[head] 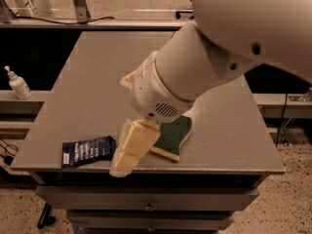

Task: Pick rxbar blueberry

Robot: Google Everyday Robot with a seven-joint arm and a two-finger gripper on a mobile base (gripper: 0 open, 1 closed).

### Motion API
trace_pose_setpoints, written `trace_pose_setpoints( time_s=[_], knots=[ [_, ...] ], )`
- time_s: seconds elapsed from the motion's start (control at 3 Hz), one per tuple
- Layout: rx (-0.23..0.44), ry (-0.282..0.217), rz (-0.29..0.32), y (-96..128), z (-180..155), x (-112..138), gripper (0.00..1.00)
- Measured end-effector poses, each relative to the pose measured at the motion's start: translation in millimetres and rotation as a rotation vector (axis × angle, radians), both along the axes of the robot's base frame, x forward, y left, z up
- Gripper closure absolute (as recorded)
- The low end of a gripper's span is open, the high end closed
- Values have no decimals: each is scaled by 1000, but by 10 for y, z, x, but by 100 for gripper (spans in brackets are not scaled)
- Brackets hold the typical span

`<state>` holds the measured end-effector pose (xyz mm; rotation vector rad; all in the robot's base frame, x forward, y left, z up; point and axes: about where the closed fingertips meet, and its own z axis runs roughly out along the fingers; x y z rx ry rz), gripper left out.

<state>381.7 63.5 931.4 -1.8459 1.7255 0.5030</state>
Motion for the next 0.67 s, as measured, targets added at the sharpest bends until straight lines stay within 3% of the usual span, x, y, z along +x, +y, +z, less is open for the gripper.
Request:
trace_pose_setpoints(
  time_s=[0.67],
  knots=[
    [84,55,37,654,-442,-61,0]
  ],
)
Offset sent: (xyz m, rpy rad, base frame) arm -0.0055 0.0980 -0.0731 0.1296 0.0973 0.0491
